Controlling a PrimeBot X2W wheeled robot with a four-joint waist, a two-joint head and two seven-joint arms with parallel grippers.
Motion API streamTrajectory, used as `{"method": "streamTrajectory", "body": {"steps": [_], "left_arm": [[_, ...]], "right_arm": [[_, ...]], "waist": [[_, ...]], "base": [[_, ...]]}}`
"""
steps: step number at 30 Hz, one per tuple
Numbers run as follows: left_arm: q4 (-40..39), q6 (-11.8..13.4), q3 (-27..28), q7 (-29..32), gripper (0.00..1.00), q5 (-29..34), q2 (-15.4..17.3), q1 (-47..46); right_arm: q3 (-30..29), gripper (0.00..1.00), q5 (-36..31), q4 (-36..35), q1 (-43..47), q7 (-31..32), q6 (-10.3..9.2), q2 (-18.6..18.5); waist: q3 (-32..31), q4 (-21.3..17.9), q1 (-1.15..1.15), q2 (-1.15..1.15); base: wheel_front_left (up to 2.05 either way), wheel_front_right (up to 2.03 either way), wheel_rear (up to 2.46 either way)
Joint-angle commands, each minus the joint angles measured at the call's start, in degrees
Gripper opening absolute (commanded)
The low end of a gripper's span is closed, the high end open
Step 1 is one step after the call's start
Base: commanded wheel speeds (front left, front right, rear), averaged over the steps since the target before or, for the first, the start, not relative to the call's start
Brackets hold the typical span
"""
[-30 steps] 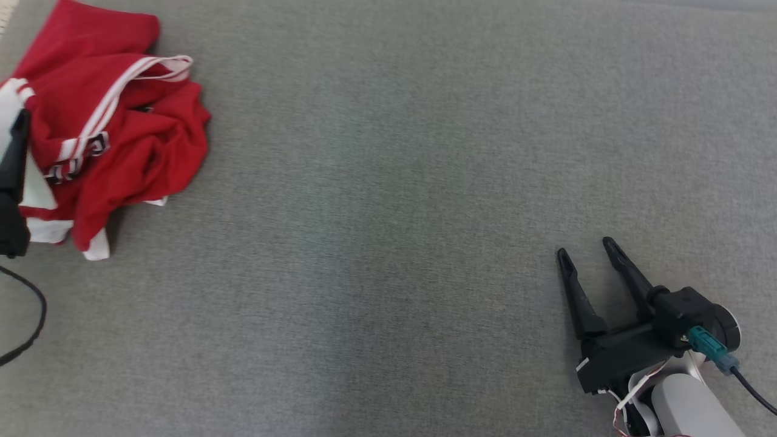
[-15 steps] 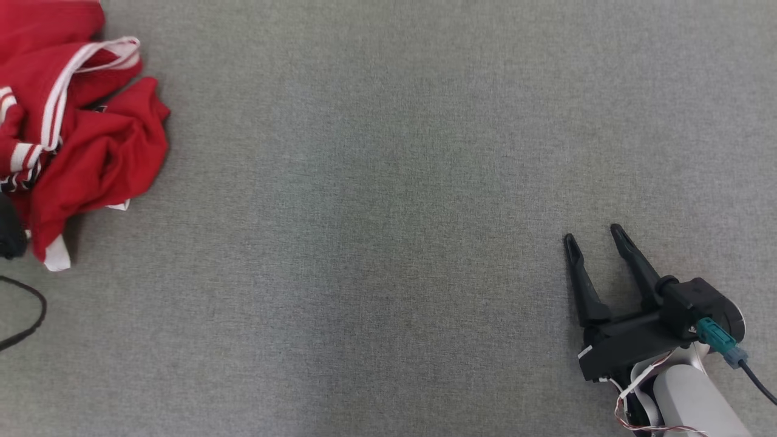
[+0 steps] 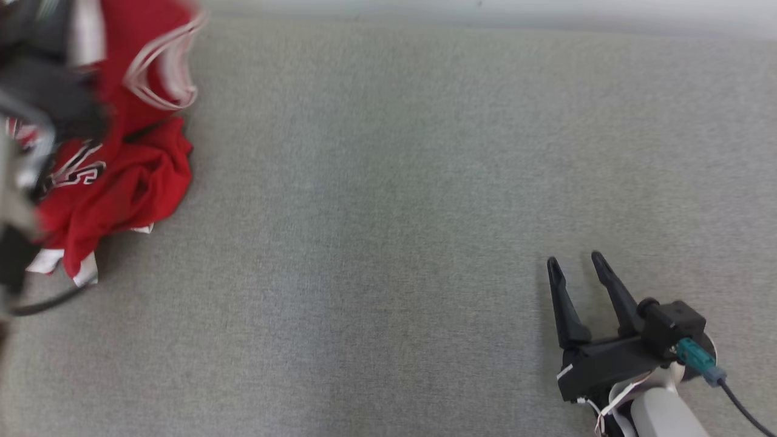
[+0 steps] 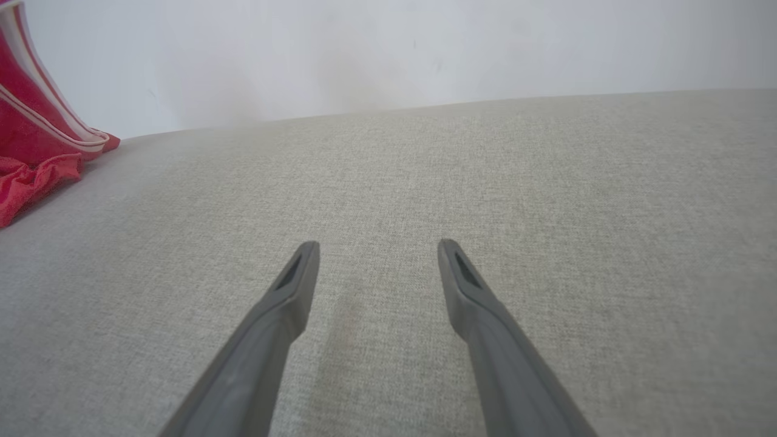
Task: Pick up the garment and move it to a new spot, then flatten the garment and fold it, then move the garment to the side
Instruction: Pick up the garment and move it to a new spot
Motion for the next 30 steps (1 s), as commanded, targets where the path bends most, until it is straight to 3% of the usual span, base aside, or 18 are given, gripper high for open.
{"method": "streamTrajectory", "body": {"steps": [1, 7, 13, 20, 21, 22, 23, 30], "left_arm": [[-3.5, -0.2, -0.1, -0.2, 0.0, 0.3, -1.9, 0.7], [-13.6, -0.8, -2.1, -0.2, 0.0, -0.7, -10.9, 6.1], [-17.3, -1.3, -5.0, -0.2, 0.0, -2.2, -20.4, 11.6], [-16.8, -1.4, -10.5, -0.2, 0.0, -4.0, -23.9, 15.9], [-16.2, -1.4, -11.3, -0.2, 0.18, -5.1, -23.9, 16.8], [-15.0, -1.4, -11.9, -0.2, 0.71, -5.6, -23.8, 17.5], [-13.9, -1.4, -12.6, -0.2, 1.0, -6.0, -23.8, 18.2], [-9.3, -0.5, -10.5, -0.2, 1.0, -6.2, -23.9, 26.1]], "right_arm": [[-0.4, 1.0, 0.6, 0.3, 1.2, 0.0, -0.06, 0.6], [-1.0, 1.0, 1.1, 0.6, 3.0, 0.0, -0.06, 2.0], [-1.6, 1.0, 1.1, 0.5, 3.8, 0.0, -0.06, 2.2], [-0.5, 1.0, 1.4, 0.4, 1.9, 0.0, -0.06, 2.6], [-0.4, 1.0, 1.4, 0.4, 1.7, 0.0, -0.06, 2.7], [-0.2, 1.0, 1.4, 0.5, 1.5, 0.0, -0.06, 2.9], [-0.3, 1.0, 1.5, 0.5, 1.5, 0.0, -0.06, 3.0], [-1.2, 1.0, 1.6, 0.3, 2.5, 0.0, -0.06, 3.2]], "waist": [[-2.6, -1.3, 0.0, -0.01], [-5.4, -4.3, 0.0, -0.01], [-5.8, -7.6, 0.0, -0.01], [-4.2, -11.8, 0.0, -0.01], [-4.1, -12.2, 0.0, -0.01], [-4.0, -12.7, 0.0, -0.01], [-3.9, -12.9, 0.0, -0.01], [-5.4, -11.0, 0.0, -0.01]], "base": [[0.0, 0.0, 0.0], [0.0, 0.0, 0.0], [0.0, 0.0, 0.0], [0.0, 0.0, 0.0], [0.0, 0.0, 0.0], [0.0, 0.0, 0.0], [0.0, 0.0, 0.0], [0.0, 0.0, 0.0]]}}
